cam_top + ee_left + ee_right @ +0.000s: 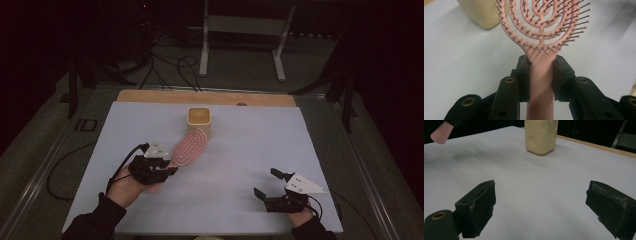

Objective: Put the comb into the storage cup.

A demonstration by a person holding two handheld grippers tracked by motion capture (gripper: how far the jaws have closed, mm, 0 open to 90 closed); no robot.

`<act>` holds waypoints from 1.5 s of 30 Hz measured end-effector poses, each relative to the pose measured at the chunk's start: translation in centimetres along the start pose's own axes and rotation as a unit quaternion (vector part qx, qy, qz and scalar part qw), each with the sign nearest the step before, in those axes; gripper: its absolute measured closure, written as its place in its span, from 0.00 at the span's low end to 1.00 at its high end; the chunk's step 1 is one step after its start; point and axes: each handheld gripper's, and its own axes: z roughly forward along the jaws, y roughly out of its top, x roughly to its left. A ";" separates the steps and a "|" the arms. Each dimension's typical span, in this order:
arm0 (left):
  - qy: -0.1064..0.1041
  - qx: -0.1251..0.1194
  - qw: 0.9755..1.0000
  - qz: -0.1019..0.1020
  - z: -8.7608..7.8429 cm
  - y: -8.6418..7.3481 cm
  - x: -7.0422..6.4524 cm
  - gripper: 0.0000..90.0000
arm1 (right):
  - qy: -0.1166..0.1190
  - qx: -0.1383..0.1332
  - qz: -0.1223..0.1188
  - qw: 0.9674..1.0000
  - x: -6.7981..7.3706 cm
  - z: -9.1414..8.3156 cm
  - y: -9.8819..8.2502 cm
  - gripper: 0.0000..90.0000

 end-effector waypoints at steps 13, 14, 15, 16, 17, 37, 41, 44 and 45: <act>0.003 -0.051 0.999 -0.003 1.2 0.6 -0.1 0.79 | 0.001 0.001 -0.001 1.000 0.0 0.2 -0.1 0.10; 0.003 -0.058 0.998 -0.002 1.2 0.6 -0.2 0.79 | 0.002 0.001 -0.002 1.000 0.0 0.2 -0.1 0.10; 0.003 -0.063 0.998 -0.003 1.2 0.6 -0.2 0.79 | 0.002 0.000 -0.002 1.000 0.0 0.2 -0.1 0.10; 0.005 -0.064 0.998 -0.002 1.3 0.6 -0.3 0.79 | 0.002 -0.001 -0.001 1.000 0.0 0.2 -0.1 0.10; 0.007 -0.075 0.997 0.001 1.4 0.5 -0.4 0.79 | 0.002 -0.001 -0.002 1.000 0.0 0.1 -0.1 0.10; 0.010 -0.166 0.986 -0.024 2.9 -0.7 -0.7 0.79 | 0.001 0.004 -0.003 1.000 0.0 0.4 -0.1 0.10; 0.017 -0.192 0.980 -0.045 2.7 -1.2 -0.3 0.79 | 0.002 0.003 -0.002 1.000 0.1 0.4 -0.1 0.10; 0.015 -0.210 0.976 -0.057 2.7 -1.6 -0.1 0.79 | 0.002 0.002 -0.003 1.000 0.0 0.3 -0.1 0.10; 0.014 -0.212 0.975 -0.059 2.8 -1.8 -0.1 0.79 | 0.002 0.002 -0.003 1.000 0.0 0.3 -0.1 0.10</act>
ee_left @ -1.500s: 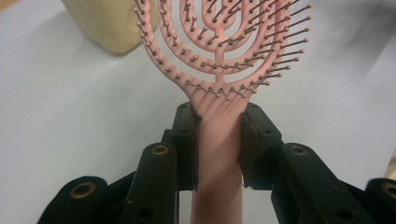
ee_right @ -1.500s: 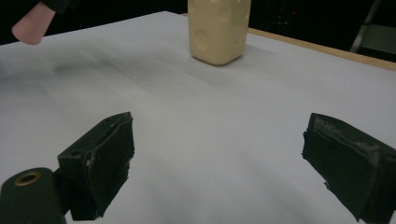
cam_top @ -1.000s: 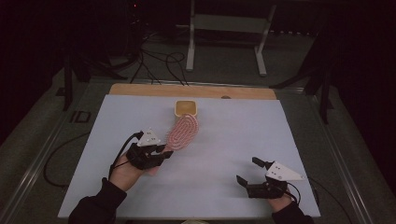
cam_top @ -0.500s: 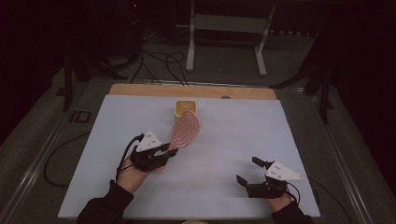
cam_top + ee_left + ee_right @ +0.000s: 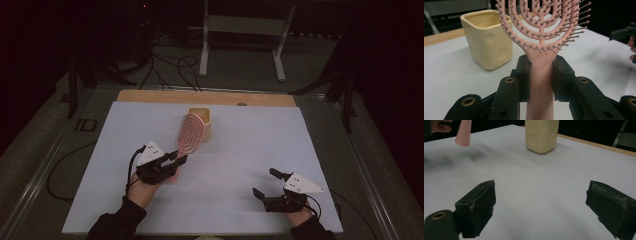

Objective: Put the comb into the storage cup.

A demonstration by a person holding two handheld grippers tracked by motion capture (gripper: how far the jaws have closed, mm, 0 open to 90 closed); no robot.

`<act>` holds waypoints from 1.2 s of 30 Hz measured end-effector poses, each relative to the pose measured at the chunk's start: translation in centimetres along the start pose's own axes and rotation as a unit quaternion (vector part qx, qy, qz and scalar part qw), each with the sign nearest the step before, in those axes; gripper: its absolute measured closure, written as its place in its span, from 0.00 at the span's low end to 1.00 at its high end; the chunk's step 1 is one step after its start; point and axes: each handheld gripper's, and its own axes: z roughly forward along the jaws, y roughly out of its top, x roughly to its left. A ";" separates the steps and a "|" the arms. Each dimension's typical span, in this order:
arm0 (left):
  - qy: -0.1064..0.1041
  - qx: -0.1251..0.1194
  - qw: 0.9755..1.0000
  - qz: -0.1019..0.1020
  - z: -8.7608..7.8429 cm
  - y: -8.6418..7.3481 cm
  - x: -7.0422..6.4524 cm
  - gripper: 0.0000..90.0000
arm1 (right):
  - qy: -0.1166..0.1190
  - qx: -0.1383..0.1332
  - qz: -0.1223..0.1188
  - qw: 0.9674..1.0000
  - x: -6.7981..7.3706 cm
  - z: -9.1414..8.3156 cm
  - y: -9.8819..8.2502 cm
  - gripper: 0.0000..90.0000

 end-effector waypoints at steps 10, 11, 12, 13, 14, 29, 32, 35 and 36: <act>0.006 -0.029 1.000 -0.009 -0.2 -1.2 0.1 0.79 | -0.004 0.002 0.000 1.000 0.0 -0.1 0.2 0.10; 0.006 -0.030 0.999 -0.009 -0.2 -1.2 0.1 0.79 | -0.005 0.000 0.001 1.000 0.1 -0.2 0.3 0.10; 0.006 -0.029 1.000 -0.007 -0.2 -1.2 0.0 0.79 | -0.007 0.001 -0.001 1.000 0.1 -0.2 0.4 0.10; 0.006 -0.027 1.000 -0.006 -0.2 -1.3 0.0 0.79 | -0.006 0.000 0.000 1.000 0.2 -0.2 0.6 0.10; 0.011 -0.027 1.000 -0.003 -0.1 -1.3 -0.1 0.79 | -0.007 -0.002 0.003 1.000 0.2 -0.3 0.7 0.10; 0.022 -0.032 0.999 0.001 -0.3 -1.3 -0.3 0.79 | -0.018 -0.007 0.005 1.000 1.6 -1.2 4.1 0.10; 0.022 -0.032 0.999 0.004 -0.3 -1.3 -0.4 0.79 | -0.016 -0.009 0.009 1.000 1.8 -1.4 4.8 0.10; 0.022 -0.032 0.999 0.004 -0.2 -1.3 -0.5 0.79 | -0.010 -0.008 0.013 1.000 1.9 -1.6 5.9 0.10; 0.024 -0.033 0.999 0.004 -0.3 -1.3 -0.5 0.79 | -0.009 -0.007 0.013 1.000 1.9 -1.6 6.1 0.10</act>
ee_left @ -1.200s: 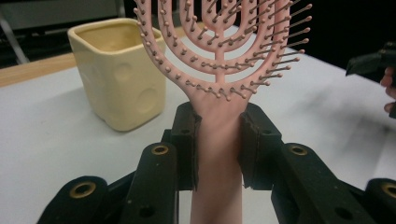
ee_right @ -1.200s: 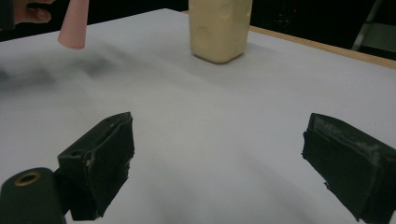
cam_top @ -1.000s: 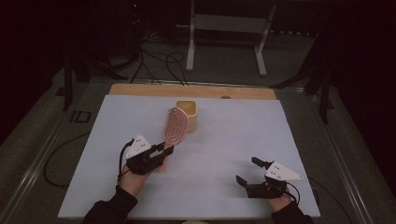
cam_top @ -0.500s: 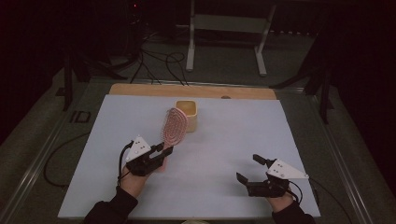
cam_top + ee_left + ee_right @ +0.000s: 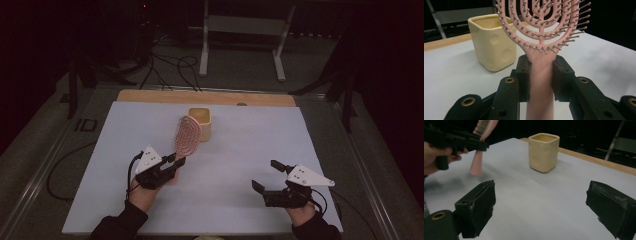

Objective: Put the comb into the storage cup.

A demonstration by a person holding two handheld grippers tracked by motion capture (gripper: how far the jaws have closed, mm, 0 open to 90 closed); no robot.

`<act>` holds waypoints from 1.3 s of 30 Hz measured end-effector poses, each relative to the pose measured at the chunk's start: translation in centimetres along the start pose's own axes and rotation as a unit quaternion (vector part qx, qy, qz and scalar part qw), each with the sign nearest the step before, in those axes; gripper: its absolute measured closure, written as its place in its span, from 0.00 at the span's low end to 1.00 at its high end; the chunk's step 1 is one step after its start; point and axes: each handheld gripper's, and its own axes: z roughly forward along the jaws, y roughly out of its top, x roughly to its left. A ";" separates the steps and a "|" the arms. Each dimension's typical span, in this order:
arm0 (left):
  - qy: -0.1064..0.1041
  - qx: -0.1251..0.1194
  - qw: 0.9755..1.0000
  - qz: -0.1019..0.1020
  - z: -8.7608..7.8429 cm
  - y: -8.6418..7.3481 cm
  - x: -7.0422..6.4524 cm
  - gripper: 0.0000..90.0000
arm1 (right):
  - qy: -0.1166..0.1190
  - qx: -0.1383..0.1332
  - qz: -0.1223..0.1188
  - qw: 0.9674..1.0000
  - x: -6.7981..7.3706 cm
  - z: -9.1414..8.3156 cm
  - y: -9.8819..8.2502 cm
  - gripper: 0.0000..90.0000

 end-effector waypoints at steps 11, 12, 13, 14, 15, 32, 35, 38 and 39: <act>0.002 0.003 1.000 -0.001 0.0 0.1 0.0 0.79 | 0.018 -0.019 0.002 1.000 0.5 0.0 3.5 0.09; 0.009 0.008 1.000 0.000 0.0 0.1 0.0 0.79 | 0.018 -0.022 0.002 1.000 0.6 0.0 3.7 0.09; 0.007 0.011 1.000 -0.001 0.0 0.1 0.0 0.79 | 0.023 -0.025 0.006 0.999 0.6 0.1 4.0 0.09; 0.007 0.009 1.000 -0.002 0.0 0.1 0.0 0.79 | 0.023 -0.028 0.006 0.999 0.7 0.2 4.1 0.09; 0.006 0.008 1.000 -0.004 0.0 0.0 0.0 0.79 | 0.022 -0.031 0.008 0.999 0.7 0.2 4.3 0.09; 0.001 0.001 1.000 -0.004 0.0 0.0 -0.2 0.79 | 0.029 -0.052 0.014 0.998 1.4 2.2 8.3 0.09; 0.001 0.000 1.000 -0.004 0.0 0.0 -0.2 0.79 | 0.031 -0.053 0.012 0.998 1.5 2.8 9.2 0.09; -0.001 -0.003 1.000 -0.003 0.1 0.0 -0.3 0.79 | 0.035 -0.055 0.017 0.998 1.6 3.4 9.7 0.09; -0.002 -0.005 1.000 -0.003 0.1 0.0 -0.3 0.79 | 0.036 -0.055 0.021 0.998 1.6 3.7 9.9 0.09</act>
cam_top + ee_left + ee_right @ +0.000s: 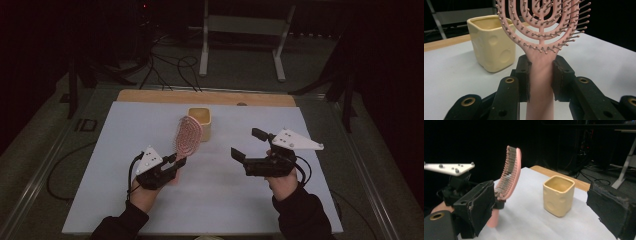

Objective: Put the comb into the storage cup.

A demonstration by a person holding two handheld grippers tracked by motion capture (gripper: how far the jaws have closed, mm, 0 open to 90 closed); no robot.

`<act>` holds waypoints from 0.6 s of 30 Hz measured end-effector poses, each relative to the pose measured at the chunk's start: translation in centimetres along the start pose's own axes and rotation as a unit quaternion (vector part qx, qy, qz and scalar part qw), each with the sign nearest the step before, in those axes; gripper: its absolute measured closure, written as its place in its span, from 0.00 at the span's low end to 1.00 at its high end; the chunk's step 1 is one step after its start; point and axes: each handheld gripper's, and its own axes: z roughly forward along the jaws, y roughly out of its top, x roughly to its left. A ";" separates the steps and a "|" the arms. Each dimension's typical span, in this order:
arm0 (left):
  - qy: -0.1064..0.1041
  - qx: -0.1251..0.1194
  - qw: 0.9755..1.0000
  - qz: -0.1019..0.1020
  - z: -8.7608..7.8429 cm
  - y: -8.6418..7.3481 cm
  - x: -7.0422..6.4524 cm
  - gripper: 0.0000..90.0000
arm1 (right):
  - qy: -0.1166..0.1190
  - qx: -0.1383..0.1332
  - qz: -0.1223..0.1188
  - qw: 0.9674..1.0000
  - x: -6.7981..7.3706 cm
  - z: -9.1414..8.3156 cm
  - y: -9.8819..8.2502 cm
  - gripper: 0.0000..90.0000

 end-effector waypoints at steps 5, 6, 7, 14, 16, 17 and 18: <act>-0.003 -0.002 1.000 0.001 0.0 0.0 -0.1 0.79 | 0.014 0.000 0.009 1.000 0.4 1.3 0.5 0.09; -0.004 -0.002 1.000 0.001 0.0 0.0 -0.2 0.79 | 0.017 0.000 0.008 1.000 0.5 1.7 0.6 0.09; -0.005 -0.001 1.000 0.002 0.0 0.0 -0.2 0.79 | 0.016 0.001 0.007 1.000 0.6 1.9 0.7 0.09; -0.005 -0.004 1.000 0.001 0.1 -0.1 -0.3 0.79 | 0.028 0.005 0.025 0.999 1.4 3.9 1.4 0.09; -0.006 -0.005 1.000 0.001 0.1 -0.1 -0.3 0.79 | 0.039 0.008 0.025 0.999 1.7 4.4 1.7 0.09; -0.005 -0.008 1.000 0.003 0.1 -0.1 -0.3 0.79 | 0.042 0.008 0.026 0.999 1.8 4.6 1.7 0.09; -0.006 -0.008 1.000 0.002 0.1 -0.1 -0.3 0.79 | 0.045 0.010 0.024 0.999 2.0 4.9 1.9 0.09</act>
